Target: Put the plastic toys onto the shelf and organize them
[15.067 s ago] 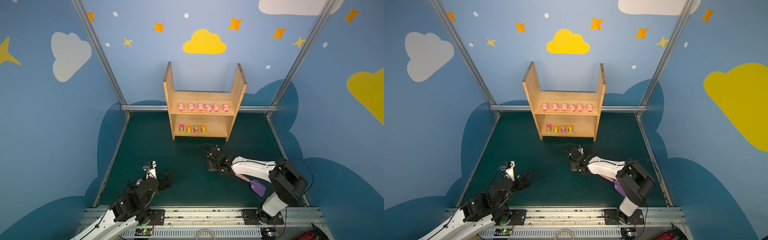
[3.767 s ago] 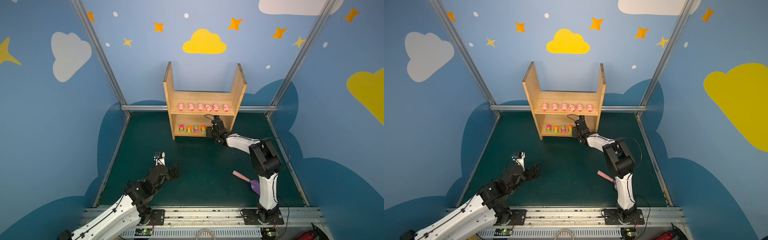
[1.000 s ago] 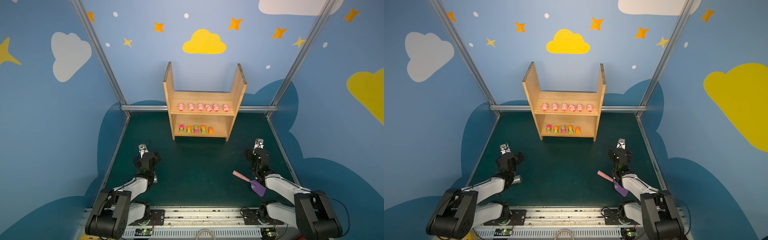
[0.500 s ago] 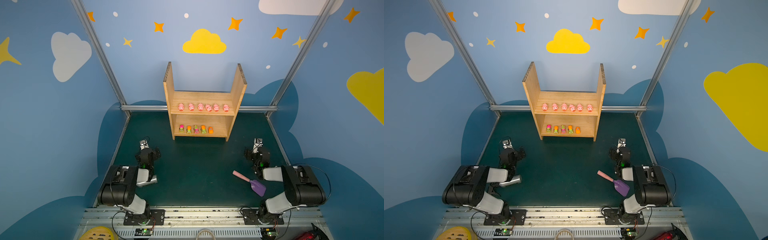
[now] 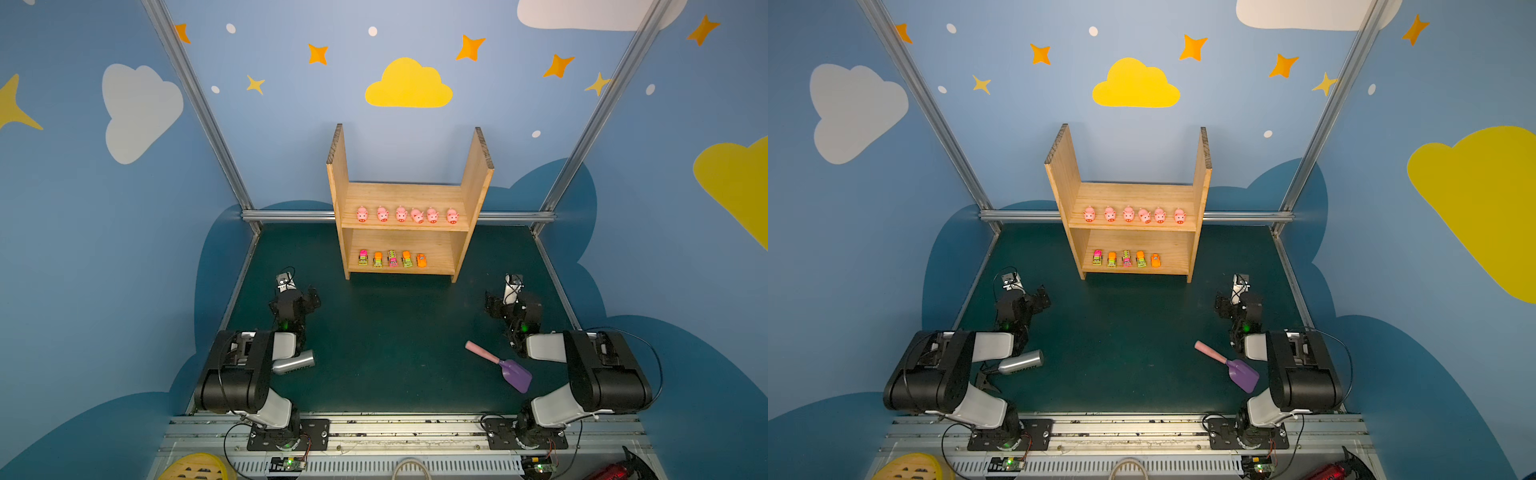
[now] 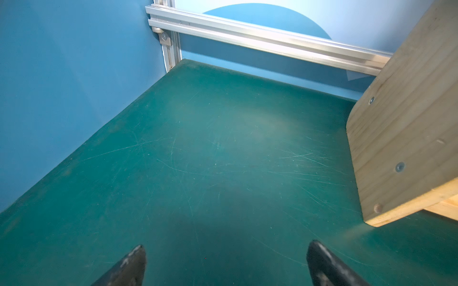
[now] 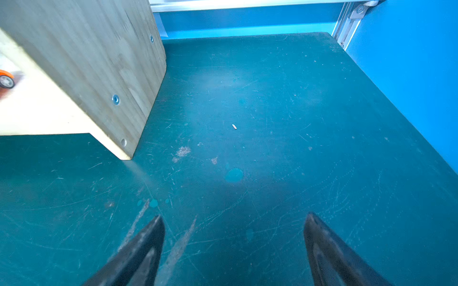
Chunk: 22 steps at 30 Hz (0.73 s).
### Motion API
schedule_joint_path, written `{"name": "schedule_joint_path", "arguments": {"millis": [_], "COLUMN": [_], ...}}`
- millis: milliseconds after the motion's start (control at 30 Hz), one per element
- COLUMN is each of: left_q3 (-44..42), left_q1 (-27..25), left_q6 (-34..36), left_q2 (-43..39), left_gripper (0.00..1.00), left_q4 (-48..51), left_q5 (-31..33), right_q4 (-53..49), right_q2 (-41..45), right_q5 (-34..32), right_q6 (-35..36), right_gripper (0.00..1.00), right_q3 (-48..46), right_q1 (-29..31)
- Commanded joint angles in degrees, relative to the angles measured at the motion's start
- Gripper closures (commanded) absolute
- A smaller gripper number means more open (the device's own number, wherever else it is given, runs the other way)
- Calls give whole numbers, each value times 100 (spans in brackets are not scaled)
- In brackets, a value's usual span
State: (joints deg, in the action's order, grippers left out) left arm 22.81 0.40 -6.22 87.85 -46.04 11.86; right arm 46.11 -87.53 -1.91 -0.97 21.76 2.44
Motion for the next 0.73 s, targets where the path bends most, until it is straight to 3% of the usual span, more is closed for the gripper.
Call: {"name": "schedule_joint_path", "arguments": {"millis": [0,700], "left_q3": [-5,7], "left_q1": [-22,28], "left_q6": [-1,-2], "left_q2": [-54,-49], "left_gripper": [0,0], "left_q4": [78,111], "left_q5": [-26,-113], "right_q4": [106,103], "right_q2": [32,34], "right_q5": [62,66], "right_q6": [62,62], "right_gripper": [13,13], "right_q3": [100,96], "right_q1": [3,6]}}
